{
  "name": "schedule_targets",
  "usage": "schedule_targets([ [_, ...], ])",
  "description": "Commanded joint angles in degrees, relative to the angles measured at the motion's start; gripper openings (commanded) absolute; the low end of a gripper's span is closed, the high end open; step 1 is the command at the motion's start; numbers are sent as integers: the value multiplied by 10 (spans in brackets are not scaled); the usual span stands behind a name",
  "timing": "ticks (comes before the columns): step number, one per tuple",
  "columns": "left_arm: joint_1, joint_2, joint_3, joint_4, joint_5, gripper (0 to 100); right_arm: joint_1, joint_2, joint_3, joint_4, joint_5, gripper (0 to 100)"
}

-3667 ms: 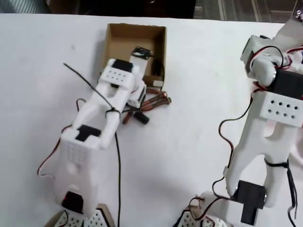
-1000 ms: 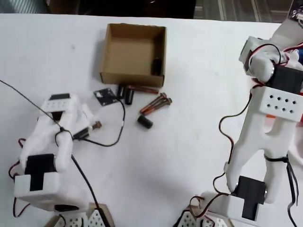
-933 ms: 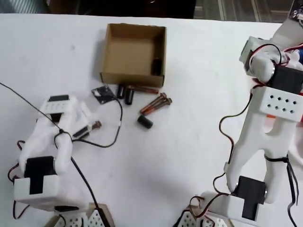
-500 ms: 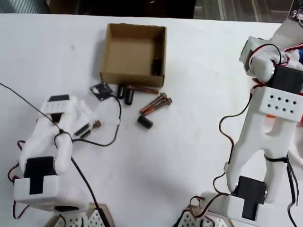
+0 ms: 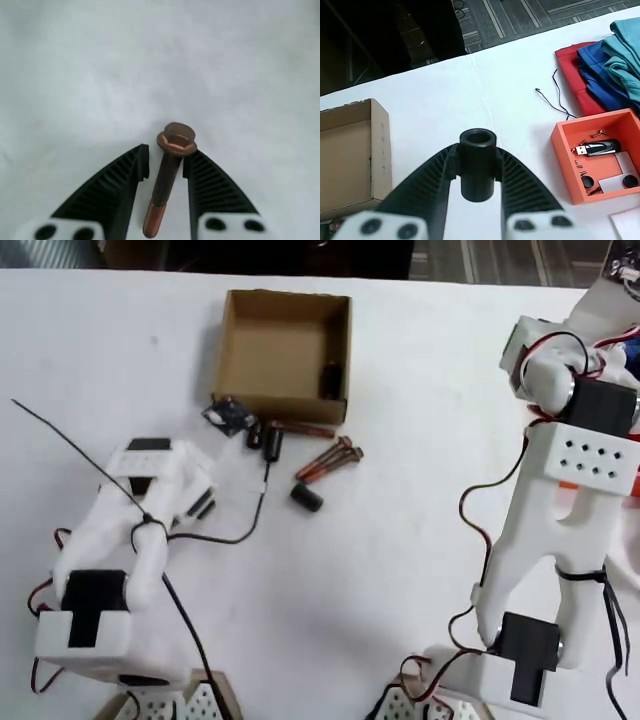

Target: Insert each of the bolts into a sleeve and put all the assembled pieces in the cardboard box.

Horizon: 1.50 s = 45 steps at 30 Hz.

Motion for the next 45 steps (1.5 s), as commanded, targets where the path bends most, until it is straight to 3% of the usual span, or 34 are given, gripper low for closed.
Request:
schedule_targets([
  [1, 5, 25, -33, -4, 1, 138, -5, -3, -29, -6, -5, 22],
  [7, 8, 65, -87, 38, 0, 135, -5, -3, -29, -6, -5, 22],
  [11, 8, 78, -107, 58, 0, 21, -5, -3, -29, -6, -5, 22],
  [20, 20, 65, -112, 65, 4, 26, -8, -3, -28, -7, -5, 22],
  [26, 60, -70, -233, 236, 11, 27, -9, -3, -26, -7, -6, 22],
  [29, 71, -157, -336, 301, 74, 27, -22, -3, -26, 1, -6, 22],
  [32, 68, -227, -425, 313, 183, 27, -51, -3, -26, 22, -7, 22],
  [38, 67, -275, -454, 313, 398, 27, -86, -13, -7, 44, -29, 22],
  [40, 69, -272, -456, 312, 436, 28, -86, -34, 45, 0, -27, 22],
  [45, 55, -266, -454, 319, 445, 28, -118, -153, 252, -162, -9, 22],
])
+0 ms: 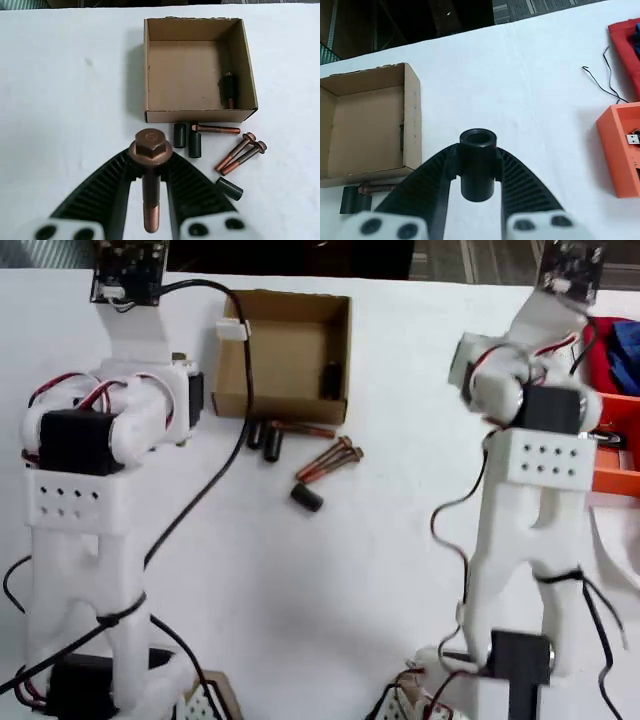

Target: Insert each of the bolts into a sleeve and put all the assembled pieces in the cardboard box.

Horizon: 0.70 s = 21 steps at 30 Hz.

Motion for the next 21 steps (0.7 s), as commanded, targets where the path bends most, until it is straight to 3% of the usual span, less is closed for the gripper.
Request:
schedule_targets([
  [1, -16, -17, -27, 9, 12, 30, -39, -126, 142, -127, 25, 22],
  [6, -25, -18, -26, 29, 9, 28, -87, -281, 344, -289, 48, 22],
  [9, -35, -16, -26, 26, 12, 28, -109, -325, 393, -321, 48, 22],
  [12, -35, -18, -19, -70, 43, 27, -131, -341, 411, -324, 46, 22],
  [17, -24, -57, 48, -255, 212, 27, -174, -356, 438, -325, 48, 22],
  [21, 50, -144, 167, -316, 210, 24, -186, -421, 483, -342, 48, 22],
])
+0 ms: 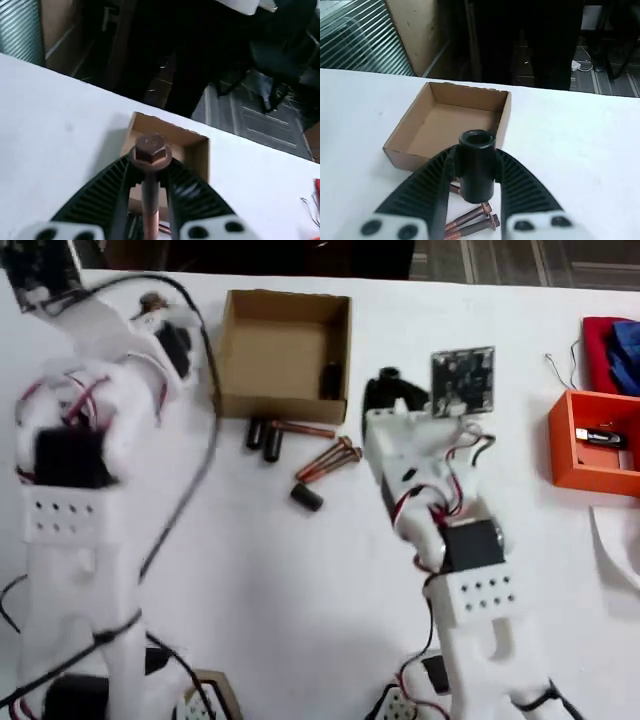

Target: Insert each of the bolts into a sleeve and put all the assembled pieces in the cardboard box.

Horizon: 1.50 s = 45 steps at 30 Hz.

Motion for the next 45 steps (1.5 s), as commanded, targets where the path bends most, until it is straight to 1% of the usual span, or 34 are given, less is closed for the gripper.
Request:
schedule_targets([
  [1, 63, -105, 96, -71, 4, 24, -7, -80, 29, -42, 5, 22],
  [3, 84, -170, 180, -127, -19, 24, -13, -115, 64, -69, 11, 22],
  [5, 92, -234, 268, -206, -39, 24, -34, -138, 92, -89, 21, 22],
  [8, 92, -298, 369, -307, -30, 24, -62, -146, 113, -96, 20, 22],
  [10, 92, -309, 398, -353, -17, 24, -75, -146, 120, -97, 20, 22],
  [13, 95, -309, 400, -410, -14, 24, -88, -145, 127, -98, 20, 22],
  [15, 116, -309, 393, -430, -18, 24, -97, -145, 137, -111, 20, 22],
  [19, 147, -279, 343, -388, -14, 24, -108, -145, 174, -160, 20, 22],
  [22, 152, -234, 281, -342, -4, 24, -106, -145, 179, -175, 20, 22],
  [26, 152, -188, 200, -286, 81, 24, -106, -145, 181, -180, 20, 23],
  [29, 152, -178, 180, -249, 105, 24, -104, -145, 181, -188, 21, 23],
  [35, 154, -178, 180, -243, 104, 24, -104, -135, 182, -190, 21, 23],
  [38, 171, -176, 180, -243, 104, 24, -104, -103, 178, -194, 21, 23],
  [40, 185, -173, 179, -246, 104, 24, -104, -84, 178, -215, 21, 22],
  [45, 190, -167, 180, -247, 104, 25, -105, -73, 177, -222, 21, 22],
])
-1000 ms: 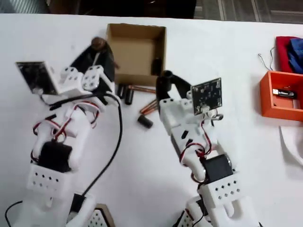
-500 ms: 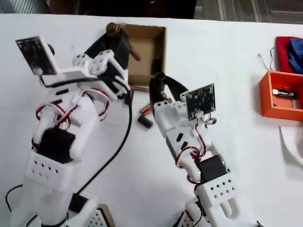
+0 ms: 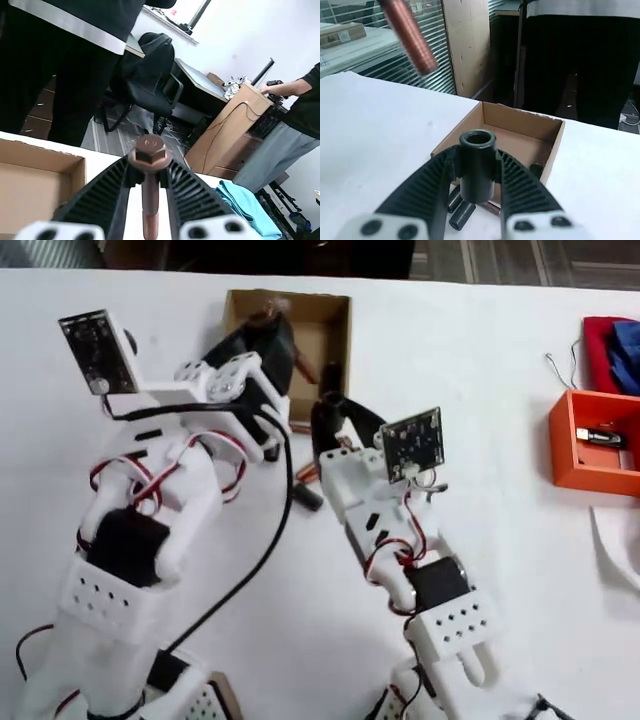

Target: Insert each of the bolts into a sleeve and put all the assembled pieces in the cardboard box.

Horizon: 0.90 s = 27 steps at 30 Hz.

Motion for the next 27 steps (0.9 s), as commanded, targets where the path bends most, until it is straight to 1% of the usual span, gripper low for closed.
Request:
schedule_targets([
  [1, 6, 11, -34, -3, 6, 25, -1, 1, -8, -16, 5, 22],
  [4, 7, 30, -34, -2, 5, 25, -1, 1, -8, -16, 13, 22],
  [5, 11, 35, -34, -1, 3, 25, -3, 1, -8, -15, 34, 22],
  [7, 23, 40, -36, 0, -29, 25, -4, 0, -8, -14, 81, 22],
  [8, 30, 40, -38, 1, -45, 25, -3, 0, -8, -14, 90, 22],
  [11, 44, 40, -38, 1, -68, 25, -1, 0, -8, -15, 89, 22],
  [15, 43, 42, -34, 2, -70, 25, 0, -1, -8, -14, 89, 22],
  [23, 42, 44, -33, 3, -71, 25, 0, -69, -4, 9, 89, 22],
  [27, 47, 44, -33, 28, -71, 25, 0, -70, -4, 12, 89, 22],
])
